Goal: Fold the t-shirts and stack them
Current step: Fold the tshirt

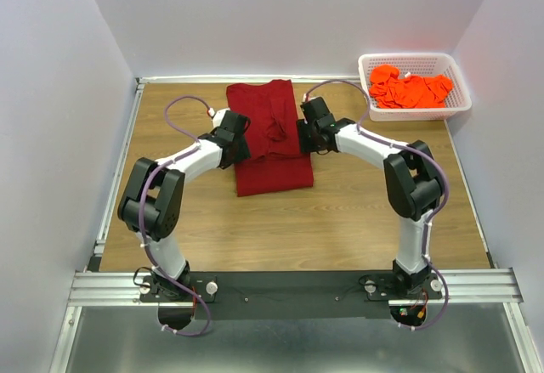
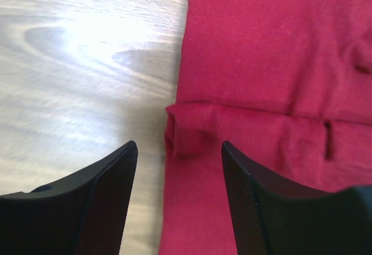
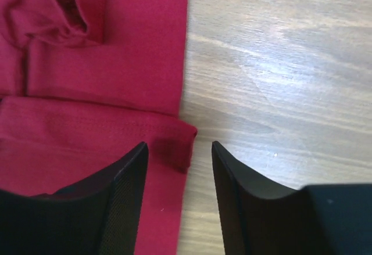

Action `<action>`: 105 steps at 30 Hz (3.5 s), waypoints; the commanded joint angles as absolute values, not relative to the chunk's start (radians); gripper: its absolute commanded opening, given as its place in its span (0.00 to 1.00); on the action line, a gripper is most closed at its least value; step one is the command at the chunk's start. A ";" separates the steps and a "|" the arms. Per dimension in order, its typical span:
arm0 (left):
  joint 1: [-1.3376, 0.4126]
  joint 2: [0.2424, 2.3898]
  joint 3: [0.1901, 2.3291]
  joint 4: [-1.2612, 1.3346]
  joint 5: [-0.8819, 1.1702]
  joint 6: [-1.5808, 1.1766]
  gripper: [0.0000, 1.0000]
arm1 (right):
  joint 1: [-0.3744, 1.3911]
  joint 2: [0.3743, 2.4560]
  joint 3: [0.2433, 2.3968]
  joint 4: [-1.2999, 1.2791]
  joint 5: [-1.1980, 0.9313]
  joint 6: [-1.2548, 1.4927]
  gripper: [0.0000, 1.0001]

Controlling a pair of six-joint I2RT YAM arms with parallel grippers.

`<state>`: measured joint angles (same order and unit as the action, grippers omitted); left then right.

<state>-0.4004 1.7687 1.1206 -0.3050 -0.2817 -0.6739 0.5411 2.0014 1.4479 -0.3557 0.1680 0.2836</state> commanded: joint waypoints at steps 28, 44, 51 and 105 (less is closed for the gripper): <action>-0.680 1.663 0.831 -0.212 -0.293 -0.914 0.19 | 0.618 2.075 1.394 -0.163 -0.249 0.465 0.25; -0.683 1.595 0.704 -0.199 -0.219 -0.887 0.19 | 0.615 2.204 1.583 -0.164 -0.065 0.411 0.26; -0.684 1.551 0.654 -0.207 -0.190 -0.877 0.19 | 0.585 2.253 1.726 -0.170 0.032 0.339 0.31; -0.442 1.290 0.747 -0.152 0.057 -0.751 0.34 | 0.455 1.888 1.094 0.139 -0.845 0.560 0.29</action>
<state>-0.3637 1.3178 0.7963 -0.1028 0.0368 -0.6968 0.3969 1.9244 1.1744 0.0635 -0.7643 0.5041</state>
